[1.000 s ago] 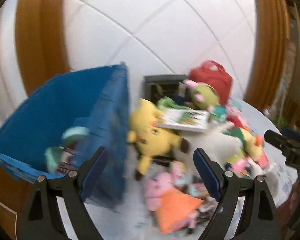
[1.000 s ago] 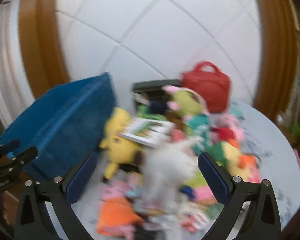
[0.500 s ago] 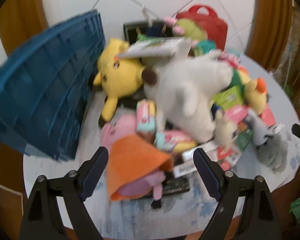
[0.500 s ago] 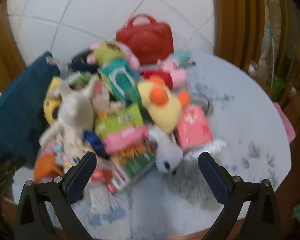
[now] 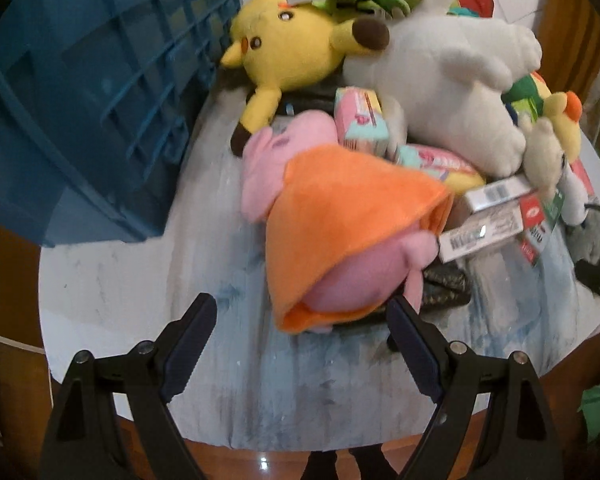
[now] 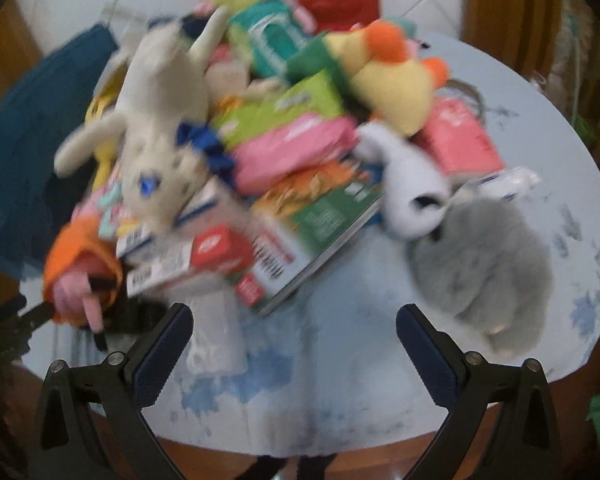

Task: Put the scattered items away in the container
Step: 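Grasp the pink pig plush with the left tool while the right tool grasps the clear floss box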

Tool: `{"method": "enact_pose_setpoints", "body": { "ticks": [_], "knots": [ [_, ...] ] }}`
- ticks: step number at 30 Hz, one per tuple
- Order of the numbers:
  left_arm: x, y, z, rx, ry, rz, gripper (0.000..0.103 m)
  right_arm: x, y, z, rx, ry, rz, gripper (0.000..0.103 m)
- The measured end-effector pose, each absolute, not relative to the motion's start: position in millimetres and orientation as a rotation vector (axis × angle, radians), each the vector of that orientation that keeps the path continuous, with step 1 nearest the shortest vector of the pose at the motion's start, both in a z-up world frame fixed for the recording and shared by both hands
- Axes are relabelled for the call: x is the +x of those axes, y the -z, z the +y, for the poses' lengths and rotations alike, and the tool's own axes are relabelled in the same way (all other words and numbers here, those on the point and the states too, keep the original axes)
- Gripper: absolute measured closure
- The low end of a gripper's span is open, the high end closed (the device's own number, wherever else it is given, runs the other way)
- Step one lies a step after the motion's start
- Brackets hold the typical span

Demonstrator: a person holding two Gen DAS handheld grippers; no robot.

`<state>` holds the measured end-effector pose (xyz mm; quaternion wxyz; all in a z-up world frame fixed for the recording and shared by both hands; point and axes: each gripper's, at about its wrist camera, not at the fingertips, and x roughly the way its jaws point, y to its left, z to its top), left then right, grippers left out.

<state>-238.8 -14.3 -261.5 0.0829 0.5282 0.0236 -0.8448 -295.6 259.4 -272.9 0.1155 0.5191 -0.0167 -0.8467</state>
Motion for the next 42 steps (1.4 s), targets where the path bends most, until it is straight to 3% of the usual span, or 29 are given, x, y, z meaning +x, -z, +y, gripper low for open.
{"method": "enact_pose_setpoints", "body": {
  "ticks": [5, 14, 17, 22, 27, 32, 35, 37, 42],
  "knots": [
    [-243, 264, -16, 1.569, 2.578, 0.087, 0.016, -284, 293, 224, 1.541, 2.425, 0.019, 0.007],
    [-264, 257, -3, 1.569, 2.648, 0.114, 0.016, -279, 319, 197, 1.595, 2.385, 0.088, 0.009],
    [-264, 262, 0, 1.592, 2.638, 0.081, 0.016, -280, 328, 191, 1.614, 2.37, 0.128, 0.042],
    [-261, 267, -10, 1.603, 2.598, 0.102, 0.016, -281, 336, 187, 1.609, 2.376, 0.197, 0.042],
    [-271, 252, -16, 1.565, 2.61, 0.244, 0.016, -281, 335, 196, 1.617, 2.354, 0.156, 0.042],
    [-295, 274, -4, 1.644, 2.531, 0.223, 0.015, -280, 334, 201, 1.617, 2.341, 0.144, 0.042],
    [-304, 296, -4, 1.693, 2.465, 0.246, 0.002, -281, 334, 204, 1.611, 2.334, 0.143, 0.042],
    [-305, 302, -7, 1.686, 2.466, 0.299, 0.002, -281, 335, 207, 1.611, 2.327, 0.13, 0.041],
    [-297, 297, -8, 1.629, 2.519, 0.308, 0.021, -282, 335, 212, 1.598, 2.333, 0.11, 0.039]
  ]
}}
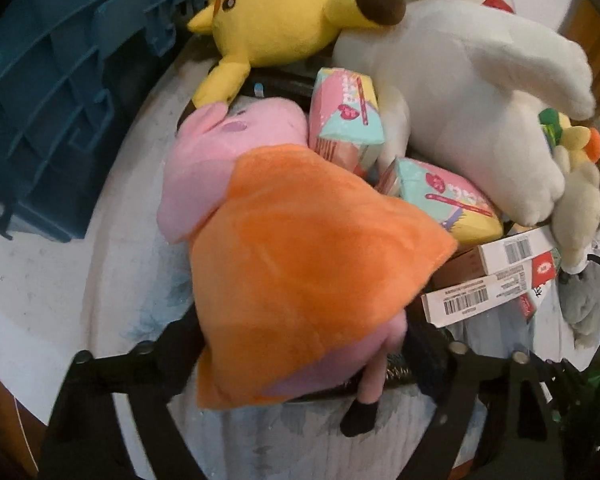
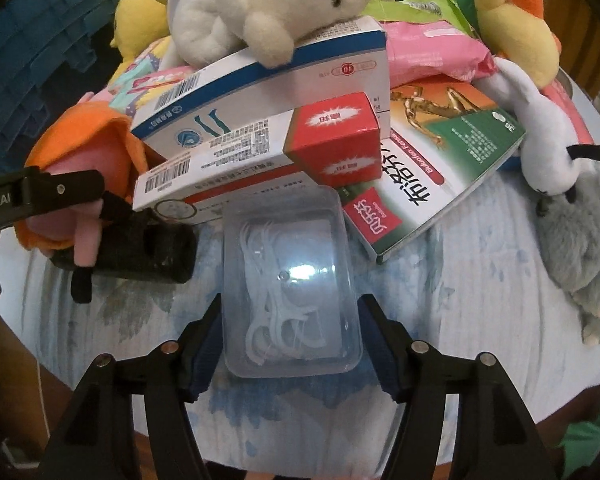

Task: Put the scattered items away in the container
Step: 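Grasp the pink pig plush with the left tool while the right tool grasps the clear floss box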

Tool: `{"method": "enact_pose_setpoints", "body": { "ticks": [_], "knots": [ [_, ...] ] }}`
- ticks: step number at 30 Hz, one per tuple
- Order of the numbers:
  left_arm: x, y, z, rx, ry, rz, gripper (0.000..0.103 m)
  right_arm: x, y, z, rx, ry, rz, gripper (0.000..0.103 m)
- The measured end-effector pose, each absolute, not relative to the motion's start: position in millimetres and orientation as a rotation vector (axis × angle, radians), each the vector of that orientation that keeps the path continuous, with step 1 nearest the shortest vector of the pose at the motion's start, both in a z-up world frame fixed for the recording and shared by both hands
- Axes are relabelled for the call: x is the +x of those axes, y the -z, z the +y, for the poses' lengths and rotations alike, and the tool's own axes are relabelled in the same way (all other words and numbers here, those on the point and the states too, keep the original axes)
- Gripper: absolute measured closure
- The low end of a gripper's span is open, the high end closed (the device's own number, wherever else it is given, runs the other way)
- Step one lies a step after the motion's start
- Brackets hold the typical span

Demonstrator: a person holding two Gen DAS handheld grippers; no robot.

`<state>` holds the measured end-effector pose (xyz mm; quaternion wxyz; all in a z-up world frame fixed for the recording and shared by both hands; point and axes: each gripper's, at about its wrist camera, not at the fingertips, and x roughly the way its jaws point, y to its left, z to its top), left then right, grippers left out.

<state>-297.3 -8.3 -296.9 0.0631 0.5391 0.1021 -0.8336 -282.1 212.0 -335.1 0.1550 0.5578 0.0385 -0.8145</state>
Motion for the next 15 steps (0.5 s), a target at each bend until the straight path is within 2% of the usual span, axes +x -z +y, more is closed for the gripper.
{"method": "enact_pose_setpoints", "body": {
  "ticks": [5, 15],
  "knots": [
    [-279, 277, -8, 1.572, 2.561, 0.267, 0.026, -279, 330, 205, 1.573, 2.325, 0.208, 0.042],
    [-253, 231, -10, 1.504, 2.646, 0.252, 0.028, -268, 278, 226, 1.479, 2.366, 0.151, 0.042]
  ]
}}
